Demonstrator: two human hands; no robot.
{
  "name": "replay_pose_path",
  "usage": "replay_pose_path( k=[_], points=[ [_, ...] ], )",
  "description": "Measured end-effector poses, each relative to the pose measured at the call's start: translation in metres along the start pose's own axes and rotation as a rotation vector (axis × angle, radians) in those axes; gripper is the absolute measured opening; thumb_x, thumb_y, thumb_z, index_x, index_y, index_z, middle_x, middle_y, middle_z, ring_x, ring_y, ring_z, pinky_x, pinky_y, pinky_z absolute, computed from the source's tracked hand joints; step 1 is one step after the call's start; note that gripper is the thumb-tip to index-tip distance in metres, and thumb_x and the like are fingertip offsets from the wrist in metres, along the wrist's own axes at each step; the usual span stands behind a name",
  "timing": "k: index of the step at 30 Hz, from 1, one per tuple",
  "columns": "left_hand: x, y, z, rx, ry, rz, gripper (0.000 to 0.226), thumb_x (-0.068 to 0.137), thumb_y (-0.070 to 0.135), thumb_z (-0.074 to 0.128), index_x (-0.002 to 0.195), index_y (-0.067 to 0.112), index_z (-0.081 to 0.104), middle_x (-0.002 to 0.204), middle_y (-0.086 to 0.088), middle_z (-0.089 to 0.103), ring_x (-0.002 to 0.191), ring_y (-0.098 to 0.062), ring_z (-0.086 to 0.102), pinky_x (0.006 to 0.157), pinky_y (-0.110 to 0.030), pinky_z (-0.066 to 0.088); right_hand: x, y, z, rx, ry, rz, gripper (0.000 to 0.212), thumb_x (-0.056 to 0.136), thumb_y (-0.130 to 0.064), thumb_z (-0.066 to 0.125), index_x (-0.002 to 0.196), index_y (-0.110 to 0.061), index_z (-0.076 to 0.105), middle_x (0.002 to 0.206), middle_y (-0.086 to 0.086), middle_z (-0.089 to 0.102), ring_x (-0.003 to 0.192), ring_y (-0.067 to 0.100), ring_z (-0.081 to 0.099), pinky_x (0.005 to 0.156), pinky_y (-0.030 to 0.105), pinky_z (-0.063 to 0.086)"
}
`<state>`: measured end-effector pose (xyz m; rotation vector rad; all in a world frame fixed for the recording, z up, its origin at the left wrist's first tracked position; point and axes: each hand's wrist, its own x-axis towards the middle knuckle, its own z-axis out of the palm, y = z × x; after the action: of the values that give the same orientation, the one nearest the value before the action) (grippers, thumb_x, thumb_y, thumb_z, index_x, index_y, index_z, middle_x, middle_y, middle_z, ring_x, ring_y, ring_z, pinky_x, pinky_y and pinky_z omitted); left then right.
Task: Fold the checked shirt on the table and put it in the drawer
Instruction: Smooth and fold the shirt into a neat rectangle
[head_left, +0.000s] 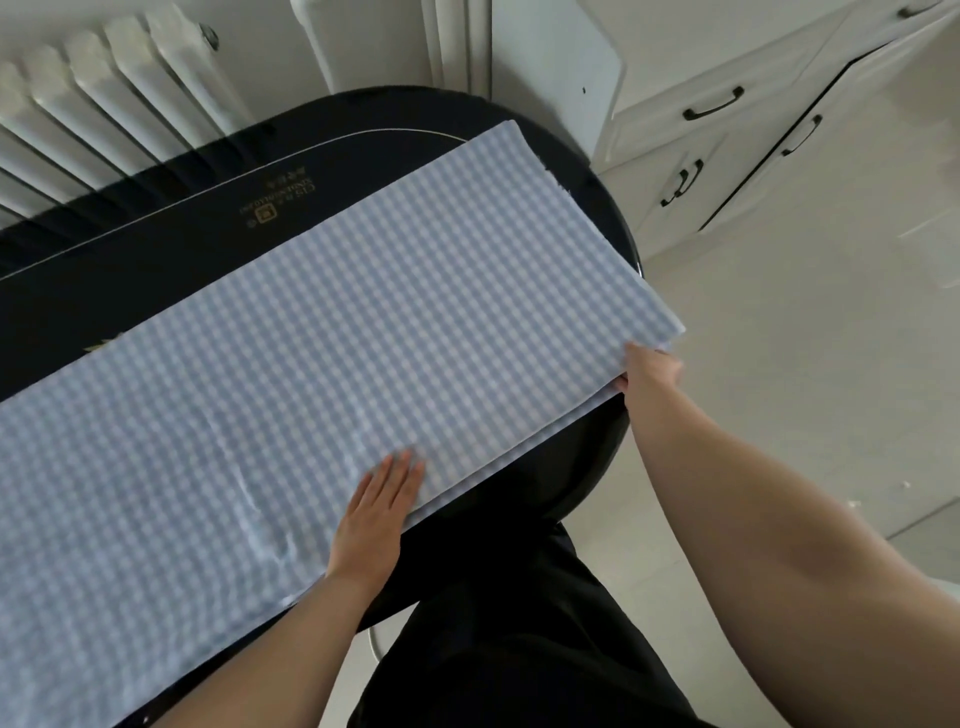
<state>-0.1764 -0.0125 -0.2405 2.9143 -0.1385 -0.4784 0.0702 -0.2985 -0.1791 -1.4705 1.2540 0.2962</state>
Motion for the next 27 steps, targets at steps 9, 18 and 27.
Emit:
replay_pose_path(
  k=[9, 18, 27],
  points=[
    [-0.008, -0.006, 0.007, 0.06, -0.037, -0.022, 0.099, 0.062, -0.019, 0.041, 0.151, 0.013, 0.013, 0.16, -0.002, -0.001, 0.145, -0.024, 0.009, 0.116, -0.038, 0.006, 0.028, -0.001, -0.007, 0.217, 0.057, 0.008, 0.035, 0.093, -0.011, 0.047, 0.126, -0.006, 0.056, 0.093, -0.003, 0.058, 0.079, 0.014, 0.059, 0.062, 0.02, 0.049],
    [-0.012, 0.0, -0.005, 0.074, -0.105, -0.117, 0.071, 0.085, 0.018, 0.038, 0.151, 0.023, 0.014, 0.16, 0.001, 0.005, 0.145, -0.022, 0.002, 0.108, -0.063, 0.022, 0.008, 0.0, -0.023, 0.122, -0.099, 0.196, 0.035, 0.088, -0.036, 0.063, 0.115, -0.017, 0.051, 0.095, 0.0, 0.057, 0.083, 0.019, 0.058, 0.078, 0.033, 0.046],
    [0.001, 0.013, -0.012, 0.007, -0.175, -0.324, 0.099, 0.072, 0.082, -0.013, 0.147, 0.017, -0.019, 0.155, -0.005, -0.027, 0.142, -0.021, -0.026, 0.118, -0.044, -0.008, -0.003, -0.055, 0.0, 0.359, -0.137, -0.135, 0.009, 0.088, -0.012, 0.066, 0.086, -0.015, 0.058, 0.097, 0.006, 0.069, 0.084, 0.018, 0.069, 0.079, 0.034, 0.059]
  ],
)
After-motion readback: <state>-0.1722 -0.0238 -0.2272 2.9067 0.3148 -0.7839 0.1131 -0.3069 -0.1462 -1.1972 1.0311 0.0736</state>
